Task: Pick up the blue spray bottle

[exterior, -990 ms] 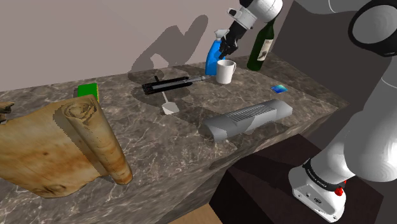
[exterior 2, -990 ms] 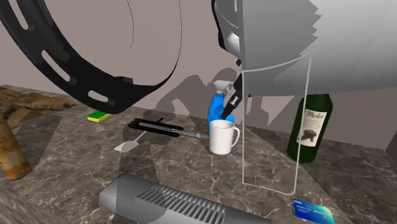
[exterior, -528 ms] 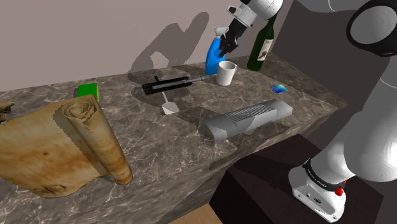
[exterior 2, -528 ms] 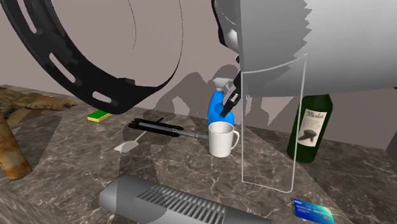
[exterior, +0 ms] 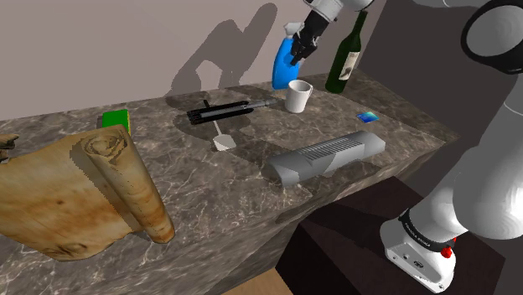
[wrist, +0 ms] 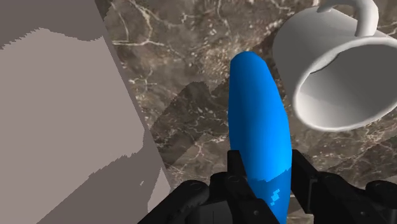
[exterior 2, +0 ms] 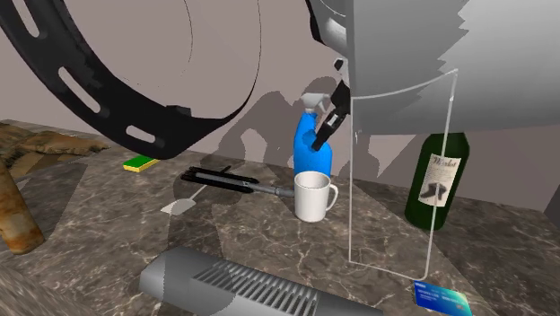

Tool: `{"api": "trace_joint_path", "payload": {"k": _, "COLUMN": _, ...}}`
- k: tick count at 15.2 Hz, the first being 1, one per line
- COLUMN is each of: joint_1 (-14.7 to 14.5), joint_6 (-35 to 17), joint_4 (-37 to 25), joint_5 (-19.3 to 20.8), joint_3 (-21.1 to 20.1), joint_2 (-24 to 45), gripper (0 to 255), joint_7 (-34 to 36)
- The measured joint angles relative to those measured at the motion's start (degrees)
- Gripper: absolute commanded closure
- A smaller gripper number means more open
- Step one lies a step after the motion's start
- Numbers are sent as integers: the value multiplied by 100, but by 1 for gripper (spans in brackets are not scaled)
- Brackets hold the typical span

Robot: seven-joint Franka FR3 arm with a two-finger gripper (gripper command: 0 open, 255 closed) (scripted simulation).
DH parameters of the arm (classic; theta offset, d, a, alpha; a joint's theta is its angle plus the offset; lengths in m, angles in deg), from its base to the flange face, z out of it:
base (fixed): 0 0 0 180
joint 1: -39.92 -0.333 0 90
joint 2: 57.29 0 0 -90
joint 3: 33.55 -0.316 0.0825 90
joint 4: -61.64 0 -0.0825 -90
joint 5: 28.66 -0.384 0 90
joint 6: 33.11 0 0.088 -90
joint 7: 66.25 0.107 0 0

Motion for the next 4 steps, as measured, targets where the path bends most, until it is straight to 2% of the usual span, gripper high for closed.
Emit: {"api": "trace_joint_path", "payload": {"k": 4, "joint_1": 24, "joint_6": 228, "joint_4": -245, "joint_5": 41, "joint_3": 16, "joint_2": -12, "gripper": 255, "joint_7": 119}}
